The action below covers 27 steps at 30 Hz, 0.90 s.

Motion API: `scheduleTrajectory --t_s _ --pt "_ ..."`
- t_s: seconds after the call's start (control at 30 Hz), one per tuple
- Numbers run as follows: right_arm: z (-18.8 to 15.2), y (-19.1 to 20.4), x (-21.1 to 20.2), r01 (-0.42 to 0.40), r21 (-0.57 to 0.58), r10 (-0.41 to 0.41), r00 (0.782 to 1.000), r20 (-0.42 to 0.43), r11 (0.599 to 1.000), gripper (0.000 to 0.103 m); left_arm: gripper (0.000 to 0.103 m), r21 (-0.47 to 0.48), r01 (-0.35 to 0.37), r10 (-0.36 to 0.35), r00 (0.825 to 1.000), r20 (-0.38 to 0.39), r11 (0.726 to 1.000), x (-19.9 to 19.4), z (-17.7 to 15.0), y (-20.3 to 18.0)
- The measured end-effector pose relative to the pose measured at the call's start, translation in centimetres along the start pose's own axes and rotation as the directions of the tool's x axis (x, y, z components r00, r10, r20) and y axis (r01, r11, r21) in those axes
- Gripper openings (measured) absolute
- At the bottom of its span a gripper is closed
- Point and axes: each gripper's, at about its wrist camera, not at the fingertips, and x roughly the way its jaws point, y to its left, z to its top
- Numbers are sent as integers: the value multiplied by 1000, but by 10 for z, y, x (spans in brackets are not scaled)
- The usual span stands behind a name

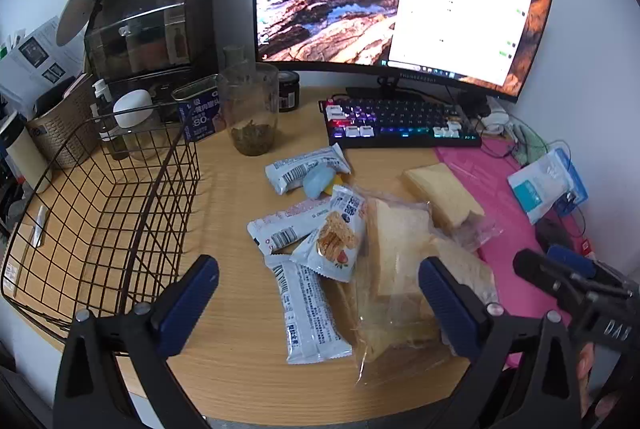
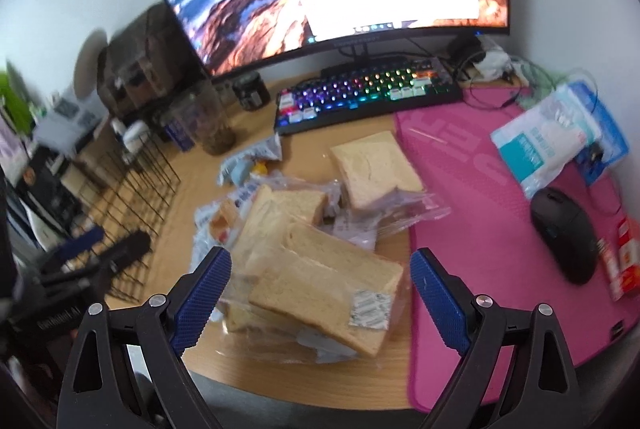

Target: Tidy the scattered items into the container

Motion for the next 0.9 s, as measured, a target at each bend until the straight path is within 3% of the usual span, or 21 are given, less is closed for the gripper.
scheduleTrajectory --t_s 0.9 --pt "0 -4 6 0 10 1 999 -35 1000 93 100 -10 5 -5 1000 2 1000 2 0 1"
